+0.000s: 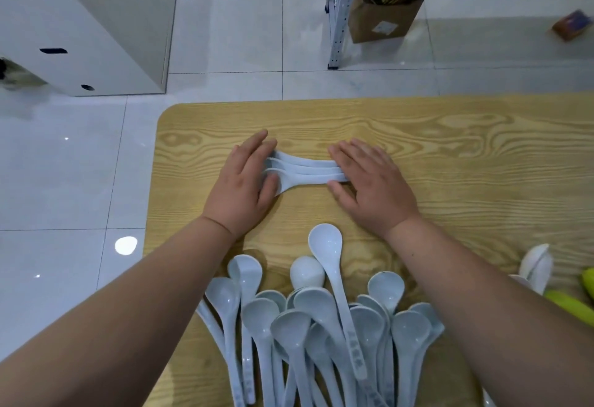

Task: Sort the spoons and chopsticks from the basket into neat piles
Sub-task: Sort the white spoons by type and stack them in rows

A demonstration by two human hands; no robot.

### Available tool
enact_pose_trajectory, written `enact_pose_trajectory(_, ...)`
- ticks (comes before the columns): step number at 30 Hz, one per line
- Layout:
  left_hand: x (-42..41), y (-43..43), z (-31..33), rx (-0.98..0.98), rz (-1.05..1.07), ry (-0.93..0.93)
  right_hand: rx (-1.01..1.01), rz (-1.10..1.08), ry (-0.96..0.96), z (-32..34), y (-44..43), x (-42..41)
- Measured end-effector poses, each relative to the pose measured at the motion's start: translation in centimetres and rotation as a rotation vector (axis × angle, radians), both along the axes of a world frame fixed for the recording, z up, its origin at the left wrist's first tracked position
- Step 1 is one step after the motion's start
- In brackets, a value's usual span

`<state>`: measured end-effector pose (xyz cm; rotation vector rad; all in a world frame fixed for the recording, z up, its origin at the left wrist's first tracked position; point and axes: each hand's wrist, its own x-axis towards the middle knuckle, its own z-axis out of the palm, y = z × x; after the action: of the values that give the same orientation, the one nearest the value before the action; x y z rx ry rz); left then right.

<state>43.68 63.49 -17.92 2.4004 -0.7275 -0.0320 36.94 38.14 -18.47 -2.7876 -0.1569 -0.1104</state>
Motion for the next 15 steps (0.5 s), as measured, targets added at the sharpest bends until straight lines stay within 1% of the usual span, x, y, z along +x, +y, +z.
enact_pose_trajectory(4,0.05,-0.11,0.13,0.019,-0.003,-0.049,-0.018,0.009,-0.006,-0.07,0.09,-0.14)
enact_pose_trajectory(9,-0.02,-0.16,-0.22,0.043,-0.003,-0.08,-0.047,0.003,0.057,-0.08,0.05,-0.18)
enact_pose_trajectory(12,-0.12,-0.08,-0.21,0.018,0.012,-0.054,-0.045,-0.002,0.071,0.02,0.0,-0.23)
enact_pose_trajectory(15,-0.41,-0.01,0.19,0.015,0.03,-0.009,-0.045,-0.012,0.125,0.2,-0.05,-0.27)
